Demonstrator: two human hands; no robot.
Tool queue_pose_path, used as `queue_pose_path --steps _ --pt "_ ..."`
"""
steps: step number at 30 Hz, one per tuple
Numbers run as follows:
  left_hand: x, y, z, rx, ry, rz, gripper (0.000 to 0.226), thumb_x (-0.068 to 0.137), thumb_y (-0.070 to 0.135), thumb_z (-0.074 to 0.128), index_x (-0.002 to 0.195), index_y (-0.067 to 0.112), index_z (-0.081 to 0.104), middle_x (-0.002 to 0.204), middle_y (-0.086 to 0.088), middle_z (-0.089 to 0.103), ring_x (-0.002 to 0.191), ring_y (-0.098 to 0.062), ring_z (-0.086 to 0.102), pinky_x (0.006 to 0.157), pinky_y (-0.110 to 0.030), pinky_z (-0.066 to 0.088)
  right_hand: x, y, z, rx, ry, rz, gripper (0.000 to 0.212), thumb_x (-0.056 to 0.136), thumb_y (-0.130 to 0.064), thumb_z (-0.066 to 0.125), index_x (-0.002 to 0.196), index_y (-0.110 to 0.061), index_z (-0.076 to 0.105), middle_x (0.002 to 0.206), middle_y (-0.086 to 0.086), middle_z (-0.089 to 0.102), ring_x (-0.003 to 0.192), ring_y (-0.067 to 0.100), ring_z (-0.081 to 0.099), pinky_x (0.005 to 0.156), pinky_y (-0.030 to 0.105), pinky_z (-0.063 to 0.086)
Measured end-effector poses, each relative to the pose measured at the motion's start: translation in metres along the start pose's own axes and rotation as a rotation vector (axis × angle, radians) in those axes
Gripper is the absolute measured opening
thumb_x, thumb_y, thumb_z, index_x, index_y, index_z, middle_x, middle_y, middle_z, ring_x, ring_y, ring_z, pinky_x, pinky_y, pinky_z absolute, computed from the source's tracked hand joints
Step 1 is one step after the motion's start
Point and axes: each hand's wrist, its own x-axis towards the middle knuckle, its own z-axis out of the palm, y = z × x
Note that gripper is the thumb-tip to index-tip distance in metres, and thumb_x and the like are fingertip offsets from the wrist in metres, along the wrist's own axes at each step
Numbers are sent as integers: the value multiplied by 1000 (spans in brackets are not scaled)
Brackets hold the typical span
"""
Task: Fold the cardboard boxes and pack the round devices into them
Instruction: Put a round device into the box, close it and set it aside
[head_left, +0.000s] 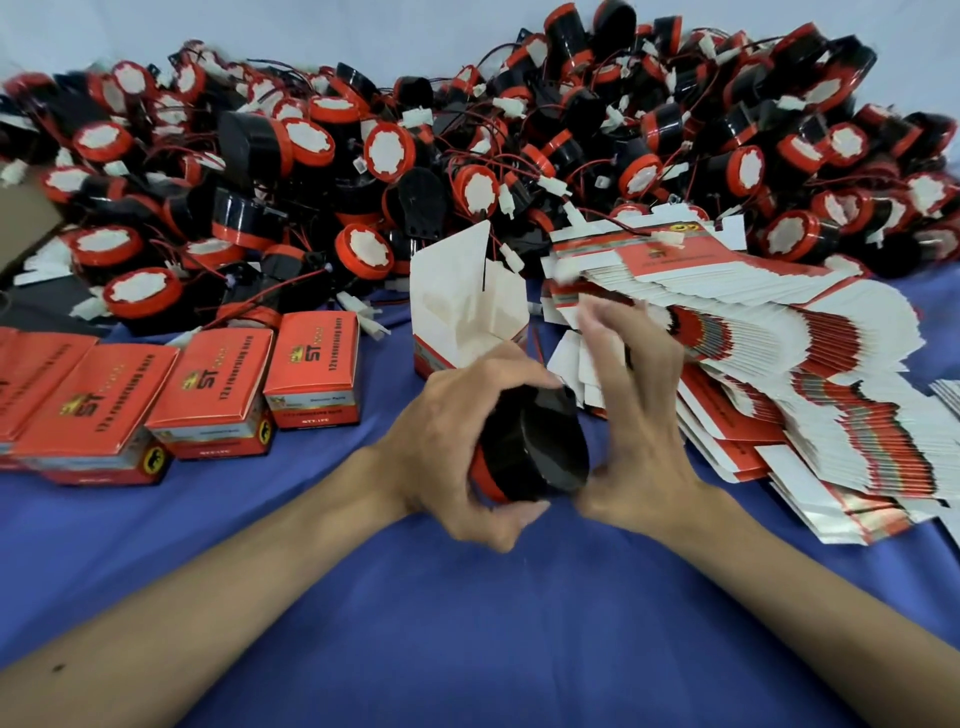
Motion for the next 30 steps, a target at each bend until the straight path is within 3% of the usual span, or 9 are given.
queue_pose_path --steps 2,5,8,11,14,20,24,27,30 --pt "0 1 2 7 -50 33 60 63 33 63 115 10 46 100 -2 53 86 -20 60 72 -26 49 0 3 -1 -5 -80 -57 52 76 -30 63 118 -1 54 141 14 40 137 29 33 111 61 23" --pt "1 -2 7 14 7 77 46 79 38 55 113 8 46 95 -1 50 83 -13 53 73 -19 42 -1 5 0 35 -74 25 36 74 -25 59 94 6 63 113 19 65 107 32 62 117 55 19" --pt "2 -3 10 50 111 54 46 85 43 53 112 7 44 95 -1 45 88 -4 45 76 -14 40 -4 1 -2 86 -17 135 44 71 -21 54 110 -2 54 100 6 65 94 21 62 114 38 32" --pt "5 0 8 139 192 30 46 84 42 59 110 9 41 98 -4 43 88 -14 48 71 -23 48 -5 -1 -4 173 -12 149 44 85 -28 45 123 -6 47 109 -1 55 99 15 58 89 25 47" --pt "8 0 4 359 267 -17 52 74 32 77 108 13 43 104 -8 39 90 -22 49 67 -31 50 -5 2 -5 300 -46 146 48 91 -34 43 129 -5 46 111 3 57 98 13 57 78 26 49" --pt "8 -1 5 562 193 19 40 92 35 63 121 13 48 92 -4 38 74 -22 45 60 -36 47 -2 -1 -6 282 -78 309 70 89 -64 46 135 -12 38 125 0 51 108 9 55 82 12 48" --pt "9 1 7 523 195 -6 49 89 34 62 126 8 41 96 1 39 86 -15 41 76 -32 37 -1 -4 -4 189 -12 309 67 82 -46 62 132 -9 41 122 -1 50 110 2 49 87 9 43" --pt "9 3 5 474 219 -142 79 72 48 69 132 12 34 113 3 44 109 -14 41 93 -40 31 -1 -3 -6 253 38 291 64 93 -50 48 134 -2 37 129 -6 47 114 -7 47 89 6 38" --pt "9 4 2 437 100 -197 83 68 55 63 133 13 33 124 5 51 122 -12 47 107 -49 20 -3 -1 -7 369 -27 204 64 100 -49 35 137 4 32 131 0 47 119 6 51 93 14 40"
